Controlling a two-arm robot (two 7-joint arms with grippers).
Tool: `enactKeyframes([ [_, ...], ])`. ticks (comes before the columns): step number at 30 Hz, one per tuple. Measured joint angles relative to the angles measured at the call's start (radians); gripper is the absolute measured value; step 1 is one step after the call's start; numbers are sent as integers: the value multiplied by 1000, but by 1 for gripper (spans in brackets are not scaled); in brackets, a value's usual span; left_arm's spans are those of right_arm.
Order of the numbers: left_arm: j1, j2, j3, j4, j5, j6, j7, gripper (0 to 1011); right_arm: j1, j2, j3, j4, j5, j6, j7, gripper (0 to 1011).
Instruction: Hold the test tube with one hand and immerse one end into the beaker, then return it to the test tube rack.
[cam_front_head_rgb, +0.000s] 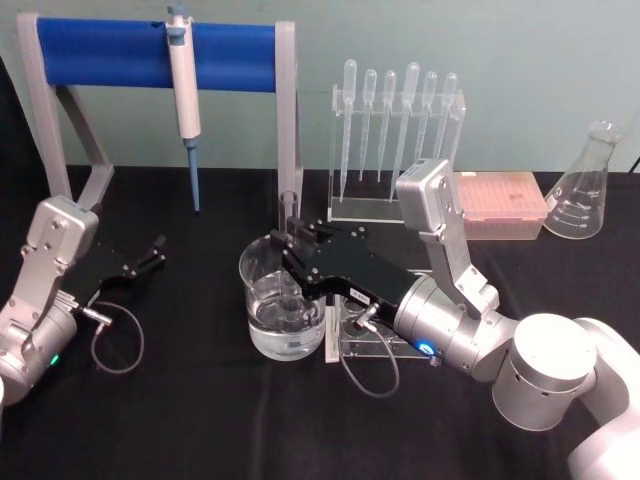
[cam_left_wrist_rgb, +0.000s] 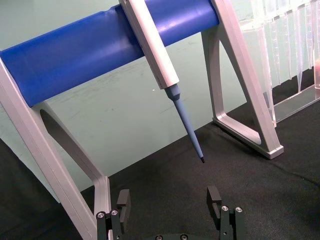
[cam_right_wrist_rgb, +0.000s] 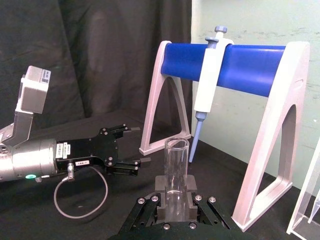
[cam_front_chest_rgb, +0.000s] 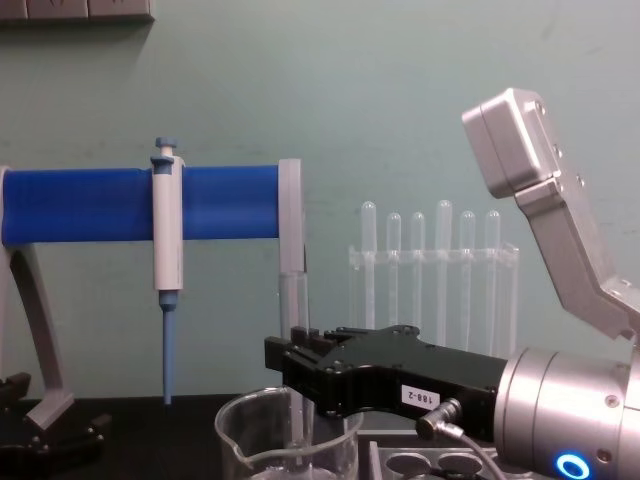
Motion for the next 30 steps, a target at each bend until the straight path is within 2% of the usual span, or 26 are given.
enactKeyframes([
  [30,0,0,0,0,0,0,0,1000,-2,0,3,-8,-1,3,-1,224],
])
